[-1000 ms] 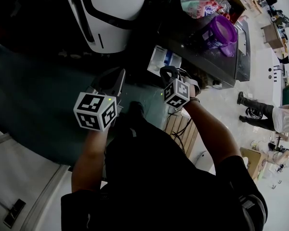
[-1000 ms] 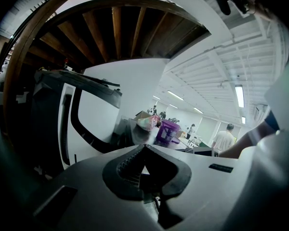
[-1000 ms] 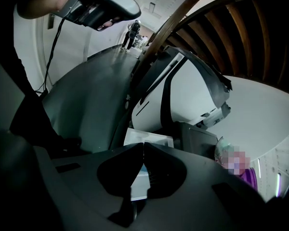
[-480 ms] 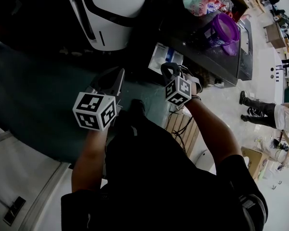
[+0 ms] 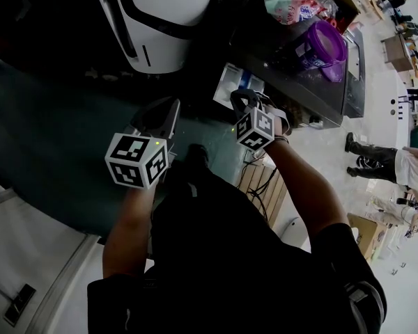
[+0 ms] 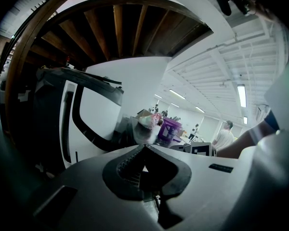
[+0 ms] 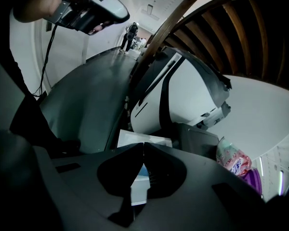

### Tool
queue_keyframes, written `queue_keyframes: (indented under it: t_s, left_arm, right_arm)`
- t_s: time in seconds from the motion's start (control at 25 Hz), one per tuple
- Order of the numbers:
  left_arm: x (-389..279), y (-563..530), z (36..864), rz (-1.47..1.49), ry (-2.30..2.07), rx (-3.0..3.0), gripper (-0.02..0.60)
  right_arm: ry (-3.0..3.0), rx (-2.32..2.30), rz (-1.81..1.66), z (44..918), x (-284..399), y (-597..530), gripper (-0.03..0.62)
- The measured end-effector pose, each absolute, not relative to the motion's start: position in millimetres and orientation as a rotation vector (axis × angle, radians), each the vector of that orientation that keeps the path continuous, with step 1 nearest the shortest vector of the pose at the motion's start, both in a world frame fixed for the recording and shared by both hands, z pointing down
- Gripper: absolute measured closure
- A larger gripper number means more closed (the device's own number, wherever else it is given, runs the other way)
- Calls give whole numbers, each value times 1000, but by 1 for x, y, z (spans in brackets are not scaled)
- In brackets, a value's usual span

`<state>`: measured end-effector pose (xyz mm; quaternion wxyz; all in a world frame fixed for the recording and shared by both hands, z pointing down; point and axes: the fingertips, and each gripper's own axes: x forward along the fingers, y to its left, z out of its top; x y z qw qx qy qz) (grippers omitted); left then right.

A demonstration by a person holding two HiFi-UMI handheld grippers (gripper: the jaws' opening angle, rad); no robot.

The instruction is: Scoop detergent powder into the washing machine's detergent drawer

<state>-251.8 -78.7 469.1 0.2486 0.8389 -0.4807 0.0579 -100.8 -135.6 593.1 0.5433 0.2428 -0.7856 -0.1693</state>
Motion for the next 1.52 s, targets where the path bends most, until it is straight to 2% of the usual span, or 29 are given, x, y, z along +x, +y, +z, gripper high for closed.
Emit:
queue_keyframes:
  t_s: [0.8,1.52]
  left_arm:
    - [-251,-83,453,155,-1299,2327,574]
    - [-245,-91,424,191,-1262,2436,574]
  right_arm:
    - [-1864,613,-353,584,-94,-139,576]
    - [-2049,835,-70,529,-86,-142,576]
